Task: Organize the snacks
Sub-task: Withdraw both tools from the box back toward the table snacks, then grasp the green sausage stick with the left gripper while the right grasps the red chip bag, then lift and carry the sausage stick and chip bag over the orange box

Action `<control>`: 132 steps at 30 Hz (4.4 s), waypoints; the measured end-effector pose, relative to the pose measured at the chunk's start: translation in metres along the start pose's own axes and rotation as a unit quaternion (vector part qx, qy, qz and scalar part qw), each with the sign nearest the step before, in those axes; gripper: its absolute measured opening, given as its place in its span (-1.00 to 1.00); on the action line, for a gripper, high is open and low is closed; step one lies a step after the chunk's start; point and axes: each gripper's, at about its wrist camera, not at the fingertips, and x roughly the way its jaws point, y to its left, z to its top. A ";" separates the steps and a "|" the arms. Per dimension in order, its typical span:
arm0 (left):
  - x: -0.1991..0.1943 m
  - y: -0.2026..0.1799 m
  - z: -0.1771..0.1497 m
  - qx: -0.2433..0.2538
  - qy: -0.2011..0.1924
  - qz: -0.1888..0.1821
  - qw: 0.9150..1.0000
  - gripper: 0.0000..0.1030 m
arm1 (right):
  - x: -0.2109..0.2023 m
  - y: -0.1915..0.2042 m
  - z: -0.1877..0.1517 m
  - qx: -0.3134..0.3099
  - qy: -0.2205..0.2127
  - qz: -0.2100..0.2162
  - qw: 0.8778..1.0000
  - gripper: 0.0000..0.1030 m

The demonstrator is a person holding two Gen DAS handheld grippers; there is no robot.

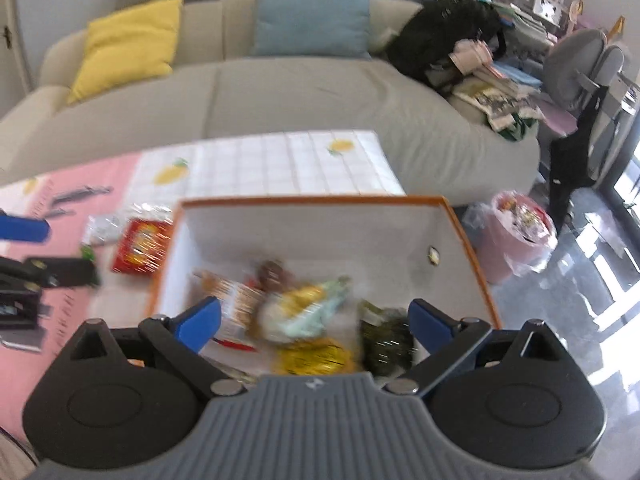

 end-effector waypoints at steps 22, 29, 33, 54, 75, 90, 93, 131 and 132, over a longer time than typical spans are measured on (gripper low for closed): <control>0.024 0.117 -0.050 -0.076 0.003 -0.028 0.997 0.49 | 0.043 0.135 0.011 -0.165 -0.020 0.079 0.983 0.02; 0.045 0.131 -0.050 -0.034 0.016 -0.036 0.999 0.48 | 0.078 0.152 0.030 -0.243 0.009 0.103 0.965 -0.11; 0.059 0.143 -0.047 -0.028 0.025 -0.048 0.998 0.47 | 0.097 0.160 0.038 -0.293 0.030 0.125 0.947 -0.08; 0.159 0.191 -0.041 -0.228 0.143 -0.031 0.963 0.34 | 0.224 0.213 0.056 -0.456 0.196 0.129 0.858 0.75; 0.172 0.186 -0.046 -0.223 0.153 -0.045 0.962 -0.43 | 0.262 0.219 0.064 -0.373 0.285 0.146 0.871 0.74; 0.145 0.184 -0.068 -0.162 0.181 -0.015 0.970 -0.37 | 0.226 0.209 0.030 -0.231 0.275 0.188 0.914 0.80; 0.143 0.187 -0.071 -0.175 0.163 -0.019 0.971 -0.06 | 0.220 0.209 0.021 -0.247 0.249 0.179 0.919 0.81; 0.133 0.161 -0.085 -0.195 0.087 0.036 0.976 -0.52 | 0.180 0.203 -0.027 -0.126 0.171 0.103 0.972 0.45; 0.130 0.162 -0.086 -0.201 0.085 0.035 0.975 -0.52 | 0.177 0.203 -0.028 -0.124 0.168 0.105 0.972 0.45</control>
